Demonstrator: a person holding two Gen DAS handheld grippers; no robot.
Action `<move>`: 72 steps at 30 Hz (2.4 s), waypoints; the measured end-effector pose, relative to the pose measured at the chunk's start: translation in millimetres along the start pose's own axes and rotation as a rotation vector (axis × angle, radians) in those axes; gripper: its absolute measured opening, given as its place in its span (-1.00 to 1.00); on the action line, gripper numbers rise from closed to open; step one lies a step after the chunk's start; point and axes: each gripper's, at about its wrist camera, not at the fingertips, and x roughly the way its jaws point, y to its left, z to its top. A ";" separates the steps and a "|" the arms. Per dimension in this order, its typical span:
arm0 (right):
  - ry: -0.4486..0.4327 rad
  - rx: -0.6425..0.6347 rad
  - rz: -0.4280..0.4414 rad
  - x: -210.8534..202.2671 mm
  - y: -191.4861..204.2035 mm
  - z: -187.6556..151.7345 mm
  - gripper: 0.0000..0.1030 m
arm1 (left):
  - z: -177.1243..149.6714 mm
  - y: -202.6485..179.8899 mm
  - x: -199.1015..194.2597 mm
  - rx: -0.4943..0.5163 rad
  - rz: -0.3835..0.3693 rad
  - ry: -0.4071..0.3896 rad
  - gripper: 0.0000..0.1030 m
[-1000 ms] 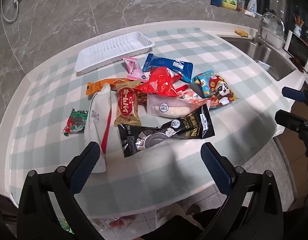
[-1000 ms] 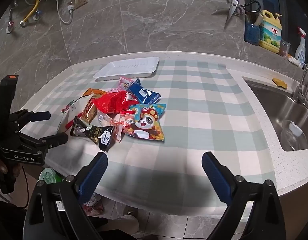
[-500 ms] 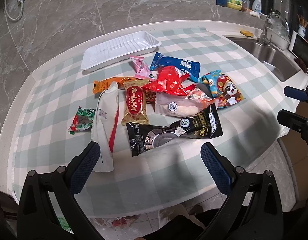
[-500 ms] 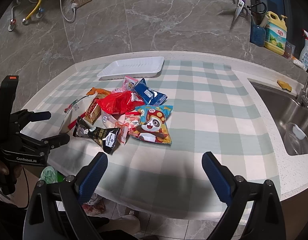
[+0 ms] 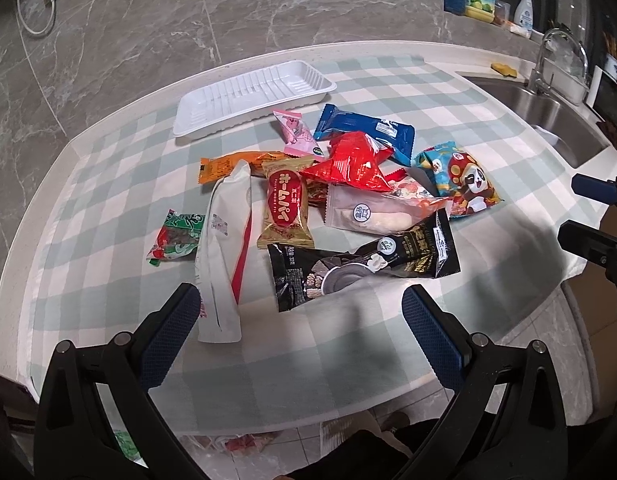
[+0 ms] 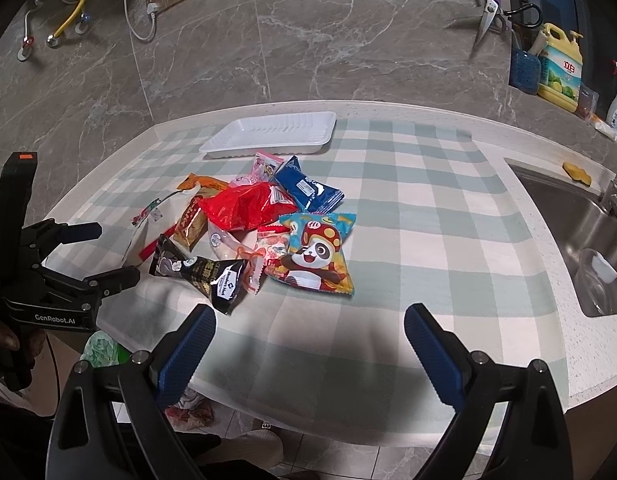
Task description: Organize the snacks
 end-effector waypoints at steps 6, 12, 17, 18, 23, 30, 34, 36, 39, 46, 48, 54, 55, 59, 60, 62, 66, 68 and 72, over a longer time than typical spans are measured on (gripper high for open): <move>-0.002 0.000 0.000 0.5 0.3 1.1 0.89 | 0.5 1.0 -0.1 -0.005 -0.002 -0.002 0.98; -0.001 0.001 0.000 1.2 0.7 2.3 0.89 | 1.4 0.5 -0.2 -0.005 0.002 -0.006 0.98; -0.001 0.000 0.000 0.8 0.3 2.6 0.89 | 1.6 -0.4 0.1 -0.004 0.000 -0.006 0.98; -0.001 0.000 0.000 0.8 0.3 2.7 0.89 | 1.5 -0.7 0.2 -0.004 0.000 -0.006 0.98; 0.000 0.000 0.001 1.1 0.6 2.5 0.89 | 2.2 -2.1 0.8 -0.005 0.000 -0.004 0.98; 0.005 -0.007 0.006 3.3 2.3 5.6 0.89 | 1.7 -2.1 0.7 -0.004 0.002 -0.004 0.98; 0.005 -0.009 0.009 4.6 3.1 6.0 0.89 | 2.4 -1.9 1.9 -0.006 0.006 -0.002 0.98; 0.005 -0.010 0.011 5.5 3.5 6.3 0.89 | 2.7 0.2 2.9 -0.010 0.008 -0.003 0.98; 0.005 -0.011 0.012 6.1 4.1 6.6 0.89 | 3.0 2.6 3.3 -0.013 0.009 -0.004 0.98; 0.007 -0.011 0.012 8.1 5.4 7.2 0.89 | 3.0 6.2 3.3 -0.014 0.015 -0.005 0.98; 0.006 -0.010 0.012 8.0 5.1 7.0 0.89 | 3.3 7.4 3.8 -0.016 0.016 -0.004 0.98; 0.014 -0.012 0.011 12.3 9.5 9.2 0.89 | 3.9 10.7 6.0 -0.021 0.021 0.001 0.98; 0.015 -0.013 0.011 13.2 10.5 9.5 0.89 | 4.0 11.1 6.4 -0.021 0.021 0.002 0.98; 0.023 -0.006 0.013 17.6 9.7 11.7 0.89 | 4.7 13.5 9.3 -0.026 0.023 0.007 0.98; 0.025 -0.004 0.015 18.8 7.5 11.7 0.89 | 4.9 14.8 10.3 -0.028 0.022 0.008 0.98; 0.028 0.000 0.015 20.8 6.3 12.6 0.89 | 5.8 17.2 12.2 -0.033 0.023 0.011 0.98; 0.040 0.009 0.013 26.8 4.3 15.4 0.89 | 8.3 22.2 18.0 -0.043 0.026 0.021 0.98; 0.044 0.015 0.014 30.7 3.9 17.6 0.89 | 9.8 25.0 20.5 -0.045 0.027 0.024 0.98; 0.055 0.021 0.009 40.0 3.0 24.4 0.89 | 14.2 33.2 28.5 -0.059 0.024 0.034 0.98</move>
